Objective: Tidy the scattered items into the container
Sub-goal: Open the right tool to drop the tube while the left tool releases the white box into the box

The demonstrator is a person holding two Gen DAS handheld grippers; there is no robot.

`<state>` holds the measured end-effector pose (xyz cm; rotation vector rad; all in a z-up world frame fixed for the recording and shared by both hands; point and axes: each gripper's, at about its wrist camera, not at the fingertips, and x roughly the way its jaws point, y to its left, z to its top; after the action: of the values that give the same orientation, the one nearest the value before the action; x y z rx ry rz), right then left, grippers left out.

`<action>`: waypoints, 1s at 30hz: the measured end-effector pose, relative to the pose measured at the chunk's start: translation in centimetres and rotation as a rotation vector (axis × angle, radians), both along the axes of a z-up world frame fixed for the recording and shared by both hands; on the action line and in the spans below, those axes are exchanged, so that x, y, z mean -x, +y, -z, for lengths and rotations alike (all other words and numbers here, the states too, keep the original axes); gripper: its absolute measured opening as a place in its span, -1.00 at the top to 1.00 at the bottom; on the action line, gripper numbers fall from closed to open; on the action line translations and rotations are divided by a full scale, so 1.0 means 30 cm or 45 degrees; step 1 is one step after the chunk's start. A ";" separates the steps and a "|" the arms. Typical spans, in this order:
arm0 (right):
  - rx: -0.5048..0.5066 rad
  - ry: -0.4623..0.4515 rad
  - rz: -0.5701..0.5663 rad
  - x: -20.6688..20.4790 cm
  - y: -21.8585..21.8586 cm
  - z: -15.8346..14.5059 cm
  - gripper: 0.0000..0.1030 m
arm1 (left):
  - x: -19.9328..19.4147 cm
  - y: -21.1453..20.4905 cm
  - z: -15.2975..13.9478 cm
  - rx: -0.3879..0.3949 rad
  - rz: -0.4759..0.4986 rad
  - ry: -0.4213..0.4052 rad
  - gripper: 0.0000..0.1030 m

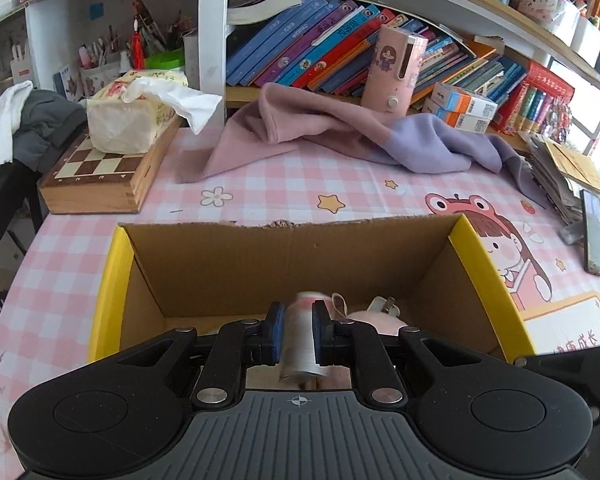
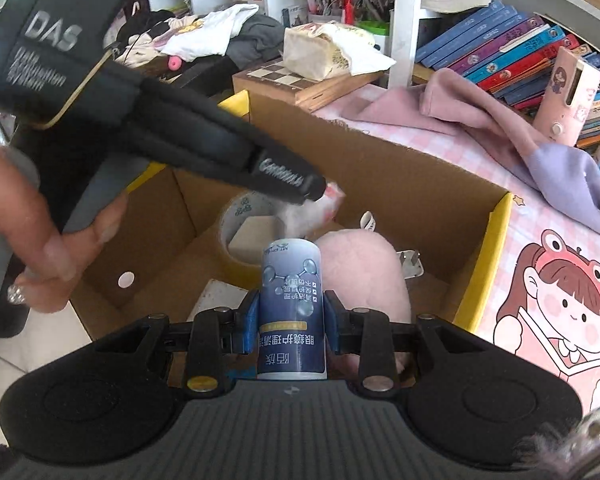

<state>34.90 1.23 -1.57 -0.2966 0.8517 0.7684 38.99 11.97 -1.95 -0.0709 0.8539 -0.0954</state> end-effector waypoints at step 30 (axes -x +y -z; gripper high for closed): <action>-0.205 -0.473 0.351 0.334 -0.247 -0.223 0.04 | 0.577 -0.090 -0.255 -0.261 -0.082 -0.395 -0.95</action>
<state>24.89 -6.18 5.11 -0.1660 0.4632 0.4985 21.67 9.26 5.69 0.1071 0.5471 0.0414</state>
